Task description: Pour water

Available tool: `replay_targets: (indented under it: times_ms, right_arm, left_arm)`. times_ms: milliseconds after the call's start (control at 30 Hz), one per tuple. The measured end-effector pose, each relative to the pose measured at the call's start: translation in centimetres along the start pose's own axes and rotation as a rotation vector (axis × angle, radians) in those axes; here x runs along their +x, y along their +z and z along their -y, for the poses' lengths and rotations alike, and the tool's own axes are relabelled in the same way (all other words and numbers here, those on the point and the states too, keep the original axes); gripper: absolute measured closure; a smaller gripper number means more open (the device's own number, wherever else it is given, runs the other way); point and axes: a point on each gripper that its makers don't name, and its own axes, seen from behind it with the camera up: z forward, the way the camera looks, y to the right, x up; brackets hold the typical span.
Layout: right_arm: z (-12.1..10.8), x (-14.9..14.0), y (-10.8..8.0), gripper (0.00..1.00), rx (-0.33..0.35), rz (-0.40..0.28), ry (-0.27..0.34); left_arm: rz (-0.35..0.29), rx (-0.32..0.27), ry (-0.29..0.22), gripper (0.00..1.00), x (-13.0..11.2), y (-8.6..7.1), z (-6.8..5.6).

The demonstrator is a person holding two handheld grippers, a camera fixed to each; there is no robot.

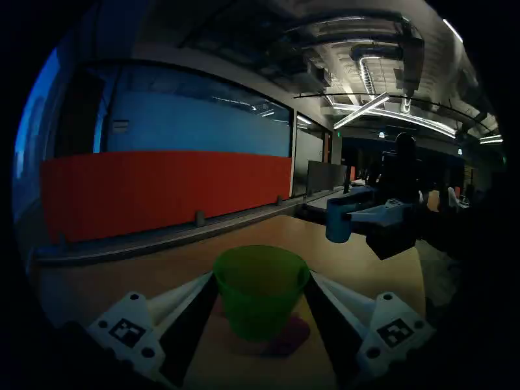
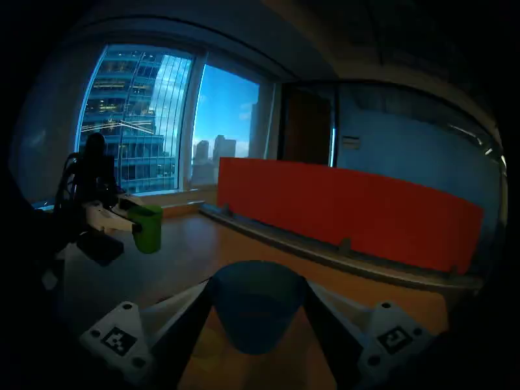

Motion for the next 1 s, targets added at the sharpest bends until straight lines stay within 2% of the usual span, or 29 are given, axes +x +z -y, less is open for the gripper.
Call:
replay_targets:
  times_ms: [500,1000]
  right_arm:
    - [0.2,2.6,0.0,0.07,-0.007,-0.066,-0.019]
    - [1.0,4.0,-0.3,0.07,0.004,-0.093,-0.034]
  left_arm:
    - [-0.041,-0.005,-0.007,0.12,1.6,-0.5,-0.8]
    - [-0.055,-0.010,0.003,0.12,2.4,-1.2,-1.5]
